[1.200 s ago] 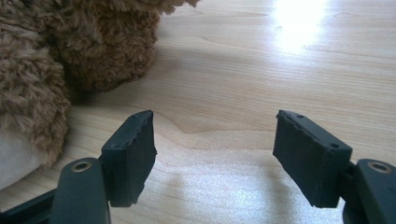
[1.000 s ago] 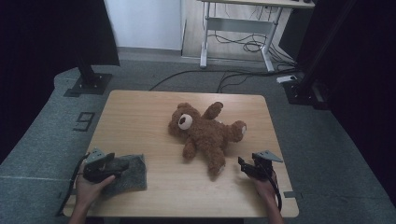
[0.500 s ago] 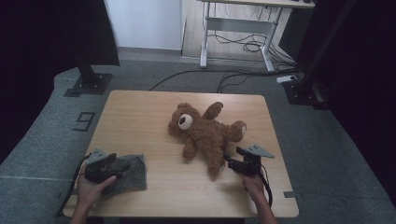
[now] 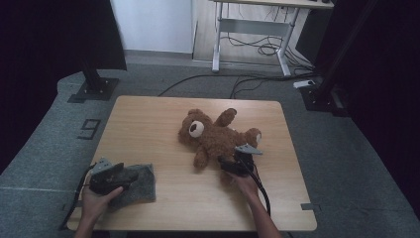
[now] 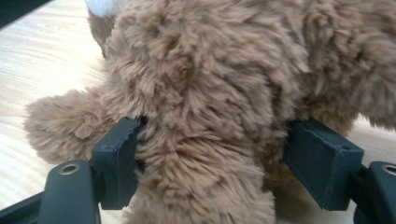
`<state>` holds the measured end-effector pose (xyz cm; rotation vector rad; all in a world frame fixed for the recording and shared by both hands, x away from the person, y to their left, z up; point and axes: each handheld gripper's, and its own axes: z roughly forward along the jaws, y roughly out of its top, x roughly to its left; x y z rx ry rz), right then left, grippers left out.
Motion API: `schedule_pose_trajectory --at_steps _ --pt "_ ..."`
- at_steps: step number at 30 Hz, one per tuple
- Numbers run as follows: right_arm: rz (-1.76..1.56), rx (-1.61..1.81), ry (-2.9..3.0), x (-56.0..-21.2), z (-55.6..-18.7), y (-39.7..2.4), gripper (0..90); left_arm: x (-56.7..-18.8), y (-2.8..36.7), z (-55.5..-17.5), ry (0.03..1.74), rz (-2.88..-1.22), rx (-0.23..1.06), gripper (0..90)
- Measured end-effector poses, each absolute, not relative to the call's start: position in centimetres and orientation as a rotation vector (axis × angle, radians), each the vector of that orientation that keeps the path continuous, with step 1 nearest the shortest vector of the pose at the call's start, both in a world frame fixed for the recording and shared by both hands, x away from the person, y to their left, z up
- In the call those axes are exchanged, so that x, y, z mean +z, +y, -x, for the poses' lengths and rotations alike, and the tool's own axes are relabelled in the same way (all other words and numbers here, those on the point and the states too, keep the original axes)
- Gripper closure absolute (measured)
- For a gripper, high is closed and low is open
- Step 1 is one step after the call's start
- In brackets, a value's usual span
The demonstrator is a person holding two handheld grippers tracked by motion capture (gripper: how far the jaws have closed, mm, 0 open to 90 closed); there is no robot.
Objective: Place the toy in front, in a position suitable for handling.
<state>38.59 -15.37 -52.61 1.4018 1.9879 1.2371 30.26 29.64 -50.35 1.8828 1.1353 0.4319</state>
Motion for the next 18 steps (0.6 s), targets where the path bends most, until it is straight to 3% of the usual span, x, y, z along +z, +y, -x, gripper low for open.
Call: schedule_pose_trajectory --at_steps 4,6,9,18 --pt "-1.393 1.202 1.987 -52.7 -39.0 -14.7 35.9 -50.4 29.6 -30.2 1.135 -1.885 0.432 22.5" --pt "-1.374 1.191 2.002 -52.9 -39.0 -14.4 50.9 -50.4 29.6 -30.2 1.133 -1.889 0.432 22.6" --pt "-1.324 1.18 2.036 -52.9 -38.9 -14.2 60.3 -50.4 29.6 -30.2 1.134 -1.888 0.433 22.6" --pt "-1.096 1.318 2.164 -53.3 -37.5 -14.9 67.7 -50.4 29.5 -30.2 1.131 -1.894 0.432 22.7"
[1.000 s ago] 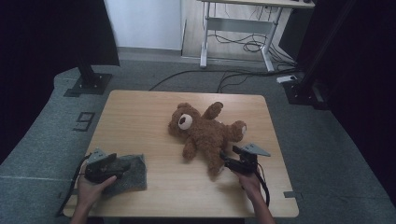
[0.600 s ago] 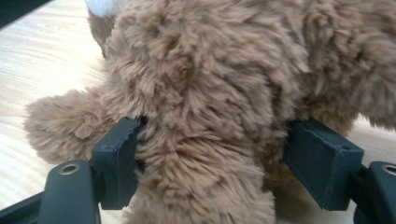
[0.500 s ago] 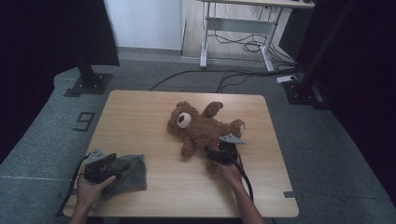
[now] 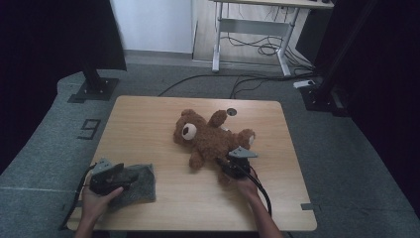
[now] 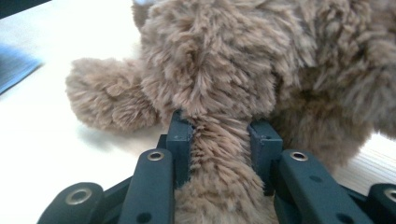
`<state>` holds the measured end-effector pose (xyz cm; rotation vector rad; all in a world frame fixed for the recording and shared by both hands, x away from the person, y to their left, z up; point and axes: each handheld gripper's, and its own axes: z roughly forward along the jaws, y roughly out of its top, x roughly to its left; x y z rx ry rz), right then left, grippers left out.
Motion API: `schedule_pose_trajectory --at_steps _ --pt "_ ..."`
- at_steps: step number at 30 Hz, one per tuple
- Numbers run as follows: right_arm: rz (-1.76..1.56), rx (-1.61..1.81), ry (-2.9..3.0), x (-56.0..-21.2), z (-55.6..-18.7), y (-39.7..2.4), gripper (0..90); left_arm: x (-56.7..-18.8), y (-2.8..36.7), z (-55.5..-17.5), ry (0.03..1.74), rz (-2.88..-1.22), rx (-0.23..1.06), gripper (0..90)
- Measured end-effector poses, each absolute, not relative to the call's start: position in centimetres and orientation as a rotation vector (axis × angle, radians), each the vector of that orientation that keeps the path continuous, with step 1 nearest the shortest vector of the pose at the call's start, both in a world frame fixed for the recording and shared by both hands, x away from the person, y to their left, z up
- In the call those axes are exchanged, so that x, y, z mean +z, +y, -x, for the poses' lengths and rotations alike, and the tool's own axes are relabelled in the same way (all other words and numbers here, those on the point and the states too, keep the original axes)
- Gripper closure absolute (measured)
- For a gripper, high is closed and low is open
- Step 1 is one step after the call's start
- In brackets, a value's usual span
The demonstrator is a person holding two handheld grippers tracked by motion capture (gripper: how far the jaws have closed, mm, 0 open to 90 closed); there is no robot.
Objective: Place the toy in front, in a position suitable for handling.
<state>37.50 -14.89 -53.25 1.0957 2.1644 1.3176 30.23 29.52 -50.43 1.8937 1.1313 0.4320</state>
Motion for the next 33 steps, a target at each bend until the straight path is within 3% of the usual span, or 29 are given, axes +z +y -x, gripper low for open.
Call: schedule_pose_trajectory --at_steps 5,16,33 --pt "-0.95 1.332 2.255 -53.0 -35.8 -15.5 67.2 -50.4 29.6 -30.2 1.131 -1.89 0.432 22.6" --pt "-1.104 1.355 2.16 -52.8 -35.9 -19.7 60.4 -50.3 29.6 -30.2 1.132 -1.894 0.431 22.8" --pt "-0.924 1.423 2.282 -53.3 -33.2 -20.8 66.0 -50.5 29.1 -30.3 1.122 -1.914 0.425 23.0"
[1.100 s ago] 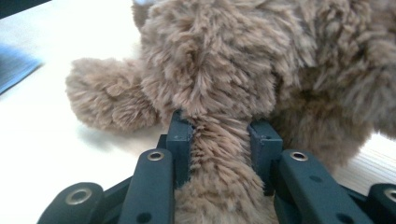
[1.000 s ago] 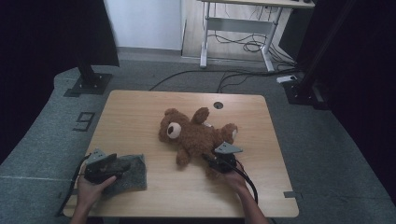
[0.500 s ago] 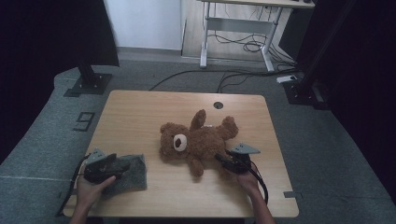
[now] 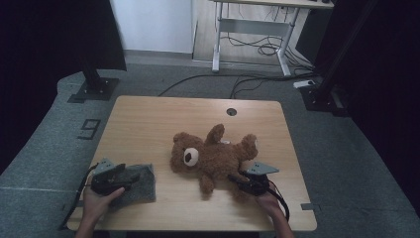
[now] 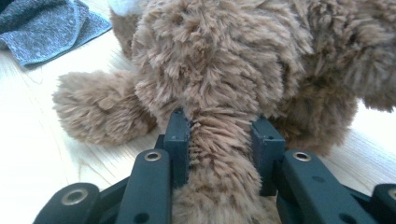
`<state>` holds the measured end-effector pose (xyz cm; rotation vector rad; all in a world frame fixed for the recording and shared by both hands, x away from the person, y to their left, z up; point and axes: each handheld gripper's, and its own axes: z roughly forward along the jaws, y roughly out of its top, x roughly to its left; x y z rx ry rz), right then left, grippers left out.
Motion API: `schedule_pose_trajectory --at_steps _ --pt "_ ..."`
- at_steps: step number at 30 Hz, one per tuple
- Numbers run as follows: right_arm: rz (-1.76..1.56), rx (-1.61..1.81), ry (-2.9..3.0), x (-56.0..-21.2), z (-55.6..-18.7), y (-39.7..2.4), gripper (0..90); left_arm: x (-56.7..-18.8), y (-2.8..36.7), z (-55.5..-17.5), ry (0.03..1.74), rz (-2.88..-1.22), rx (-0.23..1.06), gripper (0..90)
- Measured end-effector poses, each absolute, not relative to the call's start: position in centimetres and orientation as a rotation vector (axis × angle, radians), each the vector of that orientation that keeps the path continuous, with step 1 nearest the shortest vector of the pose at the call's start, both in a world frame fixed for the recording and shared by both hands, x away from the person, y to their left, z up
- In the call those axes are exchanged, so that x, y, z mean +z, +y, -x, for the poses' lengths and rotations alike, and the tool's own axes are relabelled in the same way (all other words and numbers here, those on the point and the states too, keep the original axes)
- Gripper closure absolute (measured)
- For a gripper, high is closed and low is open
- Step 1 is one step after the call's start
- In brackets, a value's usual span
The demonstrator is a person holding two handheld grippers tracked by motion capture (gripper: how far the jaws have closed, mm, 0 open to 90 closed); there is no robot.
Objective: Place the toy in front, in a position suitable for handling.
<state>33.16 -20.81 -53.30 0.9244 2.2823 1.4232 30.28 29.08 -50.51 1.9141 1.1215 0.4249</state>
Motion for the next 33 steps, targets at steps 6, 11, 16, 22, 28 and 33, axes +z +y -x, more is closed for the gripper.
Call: schedule_pose_trajectory --at_steps 6,11,16,22,28,33 --pt "-0.998 1.414 2.21 -53.3 -33.6 -21.6 62.8 -50.5 29.1 -30.3 1.122 -1.914 0.426 23.0" --pt "-1.016 1.419 2.179 -53.3 -34.1 -21.6 61.8 -50.6 29.0 -30.3 1.122 -1.92 0.426 23.0" --pt "-1.037 1.46 2.133 -53.0 -34.1 -21.9 48.9 -50.6 29.1 -30.3 1.117 -1.919 0.428 23.1" --pt "-1.094 1.55 2.012 -51.7 -33.7 -23.5 37.5 -50.6 29.1 -30.4 1.111 -1.917 0.427 23.1" --pt "-1.143 1.541 1.992 -51.8 -34.2 -24.2 35.4 -51.0 28.8 -30.7 1.109 -1.95 0.401 20.0" --pt "-1.153 1.517 1.992 -51.9 -34.4 -24.0 34.6 -50.7 28.5 -30.3 1.103 -1.982 0.369 14.6"
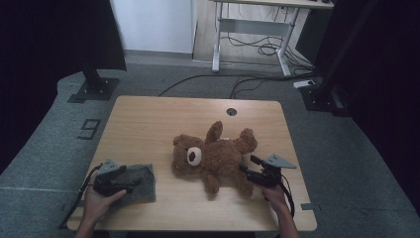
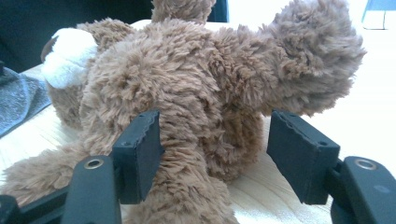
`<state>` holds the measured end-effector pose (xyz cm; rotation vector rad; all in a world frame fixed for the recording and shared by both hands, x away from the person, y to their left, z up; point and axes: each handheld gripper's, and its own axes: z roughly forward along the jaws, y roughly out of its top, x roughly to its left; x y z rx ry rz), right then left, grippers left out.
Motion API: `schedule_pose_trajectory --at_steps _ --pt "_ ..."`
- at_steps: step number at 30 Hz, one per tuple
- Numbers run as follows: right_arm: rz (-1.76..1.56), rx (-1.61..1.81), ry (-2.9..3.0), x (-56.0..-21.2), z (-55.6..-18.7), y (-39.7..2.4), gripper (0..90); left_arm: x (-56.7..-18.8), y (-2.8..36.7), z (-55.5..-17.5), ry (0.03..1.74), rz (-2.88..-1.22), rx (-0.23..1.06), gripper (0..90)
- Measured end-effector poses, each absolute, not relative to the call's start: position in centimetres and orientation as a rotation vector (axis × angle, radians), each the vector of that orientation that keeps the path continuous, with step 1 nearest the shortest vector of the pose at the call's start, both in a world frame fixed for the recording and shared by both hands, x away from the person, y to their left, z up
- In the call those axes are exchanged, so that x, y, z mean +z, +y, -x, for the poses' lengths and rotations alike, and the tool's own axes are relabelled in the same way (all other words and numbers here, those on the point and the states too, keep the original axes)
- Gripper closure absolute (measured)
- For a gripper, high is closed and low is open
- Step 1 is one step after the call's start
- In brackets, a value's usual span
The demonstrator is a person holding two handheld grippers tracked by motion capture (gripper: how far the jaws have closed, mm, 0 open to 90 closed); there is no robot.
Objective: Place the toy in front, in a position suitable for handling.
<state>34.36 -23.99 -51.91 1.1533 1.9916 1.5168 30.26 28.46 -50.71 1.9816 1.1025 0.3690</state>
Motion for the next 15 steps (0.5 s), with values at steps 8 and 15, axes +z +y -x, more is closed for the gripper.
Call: schedule_pose_trajectory --at_steps 8,15 --pt "-1.159 1.502 2.005 -52.1 -34.4 -23.7 34.2 -51.7 27.0 -28.0 1.063 -2.039 0.367 10.3" --pt "-1.162 1.494 2.009 -52.3 -34.4 -23.6 34.1 -53.1 25.0 -28.7 1.098 -2.155 0.495 4.1"
